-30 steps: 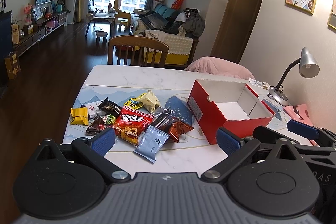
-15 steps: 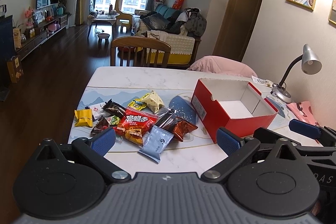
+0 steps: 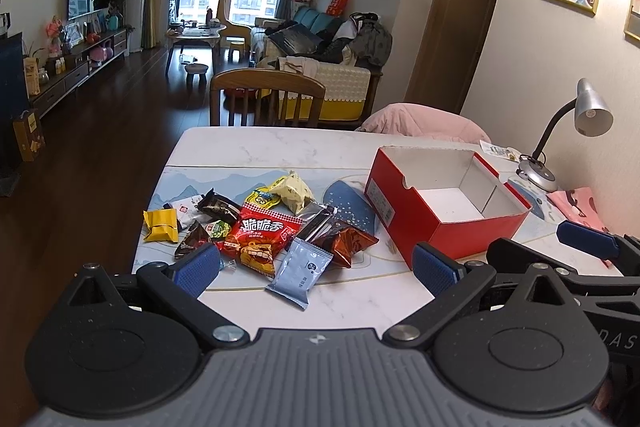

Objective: Organize snacks

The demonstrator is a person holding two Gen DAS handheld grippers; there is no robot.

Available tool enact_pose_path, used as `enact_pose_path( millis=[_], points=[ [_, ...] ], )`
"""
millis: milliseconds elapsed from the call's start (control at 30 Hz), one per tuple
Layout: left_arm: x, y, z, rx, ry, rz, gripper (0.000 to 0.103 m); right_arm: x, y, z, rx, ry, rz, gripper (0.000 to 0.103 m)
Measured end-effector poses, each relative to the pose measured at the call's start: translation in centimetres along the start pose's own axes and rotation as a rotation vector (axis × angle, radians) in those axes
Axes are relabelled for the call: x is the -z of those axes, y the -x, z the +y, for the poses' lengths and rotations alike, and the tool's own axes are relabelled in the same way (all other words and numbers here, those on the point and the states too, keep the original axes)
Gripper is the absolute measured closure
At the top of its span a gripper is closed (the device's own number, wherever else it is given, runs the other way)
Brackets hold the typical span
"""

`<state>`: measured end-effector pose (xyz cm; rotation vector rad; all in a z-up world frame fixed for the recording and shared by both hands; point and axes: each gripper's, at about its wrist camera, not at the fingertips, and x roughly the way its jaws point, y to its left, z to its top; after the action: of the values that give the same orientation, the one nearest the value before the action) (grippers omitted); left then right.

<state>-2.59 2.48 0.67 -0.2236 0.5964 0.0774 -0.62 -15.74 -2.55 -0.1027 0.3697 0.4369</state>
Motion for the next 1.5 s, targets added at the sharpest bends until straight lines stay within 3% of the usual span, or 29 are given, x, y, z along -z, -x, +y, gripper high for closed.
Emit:
enact_pose_path(
  millis=[1033, 1400, 1500],
  points=[
    [-0.3, -1.2, 1.1, -0.025, 0.009, 0.034, 0.000, -0.6, -2.1, -0.4, -0.011, 0.001, 0.031, 0.000],
    [-1.0, -4.8, 2.5, -0.072, 0.062, 0.089, 0.000, -0.4, -8.1, -1.8, -0.040, 0.006, 0.166, 0.010],
    [-1.1, -6.1, 3.0, -0.091, 0.074, 0.101, 0.001, -0.1, -10.2, -2.4, -0.044, 0.021, 0.205, 0.018]
  ],
)
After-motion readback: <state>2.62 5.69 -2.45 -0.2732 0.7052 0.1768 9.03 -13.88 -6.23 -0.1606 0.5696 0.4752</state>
